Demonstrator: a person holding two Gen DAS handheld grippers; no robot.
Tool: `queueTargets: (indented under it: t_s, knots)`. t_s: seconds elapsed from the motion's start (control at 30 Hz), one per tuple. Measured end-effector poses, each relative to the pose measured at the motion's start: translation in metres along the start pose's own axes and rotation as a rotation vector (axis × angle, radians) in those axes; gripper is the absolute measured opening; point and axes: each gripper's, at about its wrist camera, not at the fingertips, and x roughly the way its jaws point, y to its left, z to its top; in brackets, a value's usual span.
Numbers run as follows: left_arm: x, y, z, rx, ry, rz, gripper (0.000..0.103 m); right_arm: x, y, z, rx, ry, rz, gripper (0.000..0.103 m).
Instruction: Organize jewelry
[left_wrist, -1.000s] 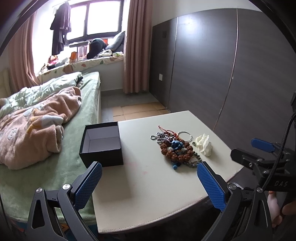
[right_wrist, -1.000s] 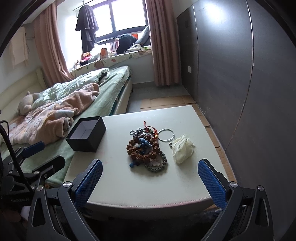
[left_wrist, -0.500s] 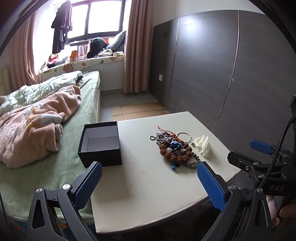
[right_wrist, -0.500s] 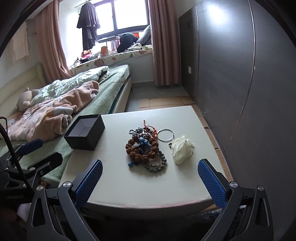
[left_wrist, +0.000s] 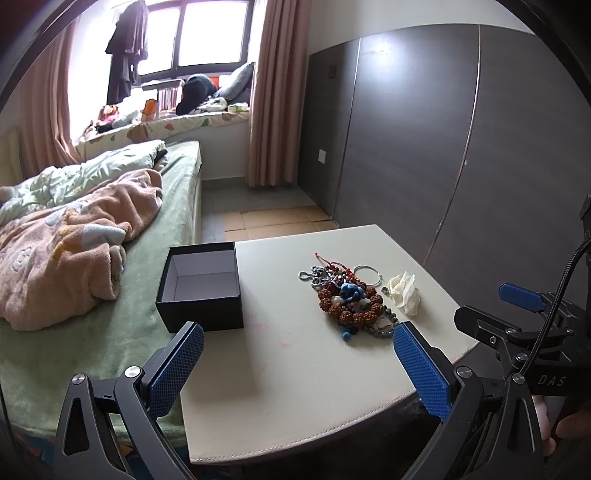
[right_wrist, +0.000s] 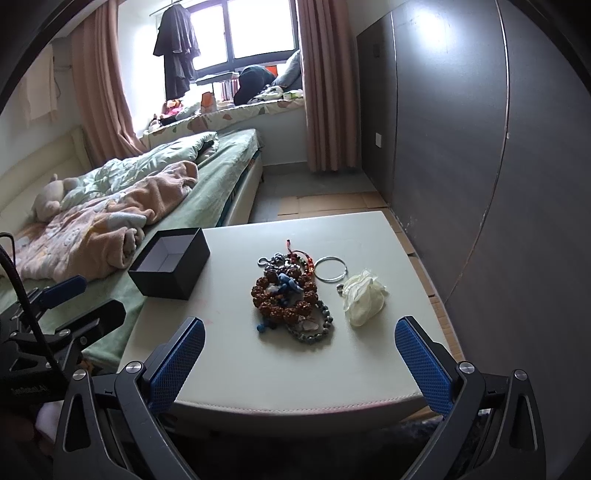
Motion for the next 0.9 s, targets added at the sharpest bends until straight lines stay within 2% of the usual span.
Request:
queueTargets:
  t_s: [0.67,0.9]
  knots:
    - [-0.0075,0.0021,-0.0002,-0.021,-0.035,0.011,0.102,-0.0012,-0.0017,-0.0026,0.008,-0.003,0.008,0.103]
    - [0.0009,0.0005,0.0064,-0.041,-0.038,0.006,0.102,-0.0017,-0.0094,0.0019,0.047,-0.007,0.012,0.103]
